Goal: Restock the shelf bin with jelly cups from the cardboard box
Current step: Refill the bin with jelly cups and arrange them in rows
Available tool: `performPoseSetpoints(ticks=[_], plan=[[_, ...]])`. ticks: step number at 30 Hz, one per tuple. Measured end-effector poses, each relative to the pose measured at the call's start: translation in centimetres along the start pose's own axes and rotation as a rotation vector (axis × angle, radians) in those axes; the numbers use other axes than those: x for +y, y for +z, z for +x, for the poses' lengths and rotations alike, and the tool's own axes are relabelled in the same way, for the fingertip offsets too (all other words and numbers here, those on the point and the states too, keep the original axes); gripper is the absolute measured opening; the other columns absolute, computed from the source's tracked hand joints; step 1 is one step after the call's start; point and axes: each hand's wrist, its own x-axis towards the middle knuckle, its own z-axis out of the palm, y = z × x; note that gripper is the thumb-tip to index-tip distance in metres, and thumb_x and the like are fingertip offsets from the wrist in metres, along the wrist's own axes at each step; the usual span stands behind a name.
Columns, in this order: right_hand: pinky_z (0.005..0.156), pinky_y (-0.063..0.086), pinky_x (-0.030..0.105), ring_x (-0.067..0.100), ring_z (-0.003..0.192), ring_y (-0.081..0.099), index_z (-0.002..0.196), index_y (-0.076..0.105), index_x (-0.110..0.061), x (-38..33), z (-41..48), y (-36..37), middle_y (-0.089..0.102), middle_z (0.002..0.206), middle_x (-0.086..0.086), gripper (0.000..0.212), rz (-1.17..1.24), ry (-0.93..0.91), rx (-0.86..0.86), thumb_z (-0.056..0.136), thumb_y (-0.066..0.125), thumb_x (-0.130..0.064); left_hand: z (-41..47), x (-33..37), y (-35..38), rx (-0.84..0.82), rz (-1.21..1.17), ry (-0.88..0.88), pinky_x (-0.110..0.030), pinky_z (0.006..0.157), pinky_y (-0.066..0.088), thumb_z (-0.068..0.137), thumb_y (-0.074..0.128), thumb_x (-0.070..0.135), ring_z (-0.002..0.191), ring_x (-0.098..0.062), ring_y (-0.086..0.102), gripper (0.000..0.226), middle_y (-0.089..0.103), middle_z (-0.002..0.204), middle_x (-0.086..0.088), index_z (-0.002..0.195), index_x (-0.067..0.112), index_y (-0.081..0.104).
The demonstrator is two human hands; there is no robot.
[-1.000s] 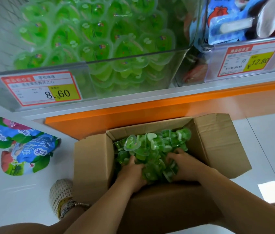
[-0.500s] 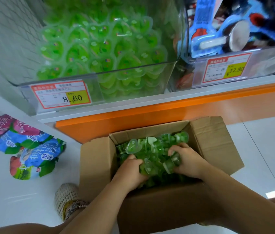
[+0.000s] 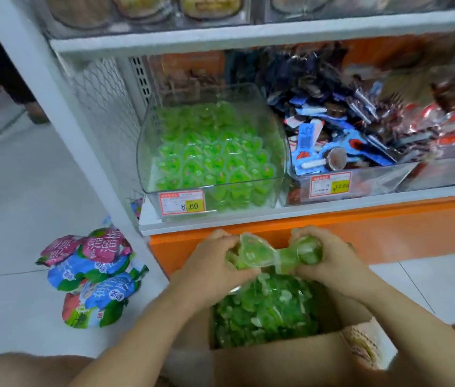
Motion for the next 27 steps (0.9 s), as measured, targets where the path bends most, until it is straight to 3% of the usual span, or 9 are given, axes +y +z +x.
performPoseSetpoints(ticks=[2, 4, 8, 10, 11, 15, 20, 23, 27], plan=[[0.066, 0.043, 0.011, 0.006, 0.073, 0.057, 0.089, 0.059, -0.024, -3.1, -0.4, -1.6, 0.065, 0.089, -0.004, 0.045, 0.123, -0.027, 0.048, 0.061, 0.082, 0.002, -0.7, 1.6, -3.4, 0.063, -0.057, 0.023, -0.011, 0.074, 0.036, 0.074, 0.076, 0.043, 0.095, -0.011, 0.051, 0.049, 0.052, 0.103, 0.003, 0.11, 0.013, 0.063], [0.06, 0.045, 0.012, 0.005, 0.061, 0.056, 0.091, 0.057, -0.018, -6.5, -0.2, -2.8, 0.064, 0.084, -0.001, 0.043, 0.242, -0.074, 0.074, 0.064, 0.079, 0.006, -0.7, 2.6, -6.6, 0.146, -0.118, 0.031, -0.022, 0.081, 0.045, 0.07, 0.077, 0.048, 0.093, -0.021, 0.055, 0.053, 0.057, 0.099, -0.005, 0.102, 0.008, 0.064], [0.068, 0.049, 0.018, 0.02, 0.074, 0.058, 0.096, 0.056, -0.021, -11.3, 2.4, -4.2, 0.061, 0.103, -0.011, 0.039, 0.251, -0.173, 0.172, 0.068, 0.081, -0.008, 1.1, 3.7, -11.6, 0.32, -0.069, 0.019, -0.03, 0.078, 0.041, 0.075, 0.074, 0.041, 0.09, -0.02, 0.056, 0.041, 0.06, 0.094, -0.009, 0.095, 0.007, 0.063], [0.054, 0.04, 0.007, 0.011, 0.064, 0.05, 0.096, 0.054, -0.022, -12.6, 4.5, -4.2, 0.057, 0.107, -0.009, 0.039, 0.23, -0.193, 0.211, 0.069, 0.081, -0.012, 3.1, 3.6, -13.1, 0.384, -0.01, 0.013, -0.028, 0.069, 0.037, 0.075, 0.074, 0.04, 0.081, -0.014, 0.053, 0.029, 0.056, 0.087, -0.002, 0.086, 0.016, 0.062], [0.055, 0.037, 0.004, 0.006, 0.07, 0.049, 0.096, 0.054, -0.021, -13.2, 5.6, -4.1, 0.055, 0.109, -0.007, 0.039, 0.208, -0.2, 0.23, 0.069, 0.081, -0.012, 4.2, 3.3, -13.6, 0.408, 0.021, 0.013, -0.029, 0.068, 0.036, 0.075, 0.075, 0.039, 0.08, -0.016, 0.053, 0.03, 0.056, 0.086, -0.002, 0.085, 0.015, 0.062], [0.069, 0.03, 0.017, 0.015, 0.101, 0.049, 0.095, 0.051, -0.027, -13.7, 9.6, -2.8, 0.055, 0.113, 0.003, 0.044, 0.049, -0.223, 0.243, 0.066, 0.082, -0.016, 7.8, 1.8, -13.7, 0.406, 0.166, -0.052, -0.027, 0.066, 0.031, 0.075, 0.076, 0.035, 0.086, -0.024, 0.053, 0.039, 0.051, 0.089, -0.005, 0.094, 0.005, 0.062], [0.066, 0.026, 0.02, 0.014, 0.092, 0.046, 0.095, 0.049, -0.033, -13.3, 12.6, -1.8, 0.05, 0.114, 0.006, 0.048, -0.083, -0.185, 0.183, 0.065, 0.083, -0.018, 10.1, 0.1, -12.9, 0.336, 0.224, -0.088, -0.029, 0.076, 0.04, 0.078, 0.074, 0.034, 0.094, -0.026, 0.054, 0.041, 0.05, 0.098, -0.009, 0.103, 0.004, 0.061], [0.06, 0.031, 0.01, 0.012, 0.092, 0.044, 0.098, 0.05, -0.032, -13.1, 13.4, -1.6, 0.042, 0.112, 0.002, 0.047, -0.108, -0.187, 0.103, 0.067, 0.082, -0.018, 10.7, -0.7, -12.4, 0.313, 0.256, -0.087, -0.028, 0.085, 0.039, 0.08, 0.072, 0.035, 0.103, -0.024, 0.052, 0.049, 0.049, 0.108, -0.008, 0.117, 0.006, 0.058], [0.072, 0.029, 0.012, 0.011, 0.102, 0.043, 0.099, 0.049, -0.034, -12.7, 13.9, -1.2, 0.041, 0.123, 0.002, 0.047, -0.138, -0.196, 0.024, 0.069, 0.081, -0.018, 10.7, -1.1, -12.1, 0.289, 0.329, -0.094, -0.033, 0.096, 0.042, 0.082, 0.069, 0.037, 0.116, -0.021, 0.046, 0.056, 0.047, 0.123, -0.004, 0.129, 0.013, 0.052]])
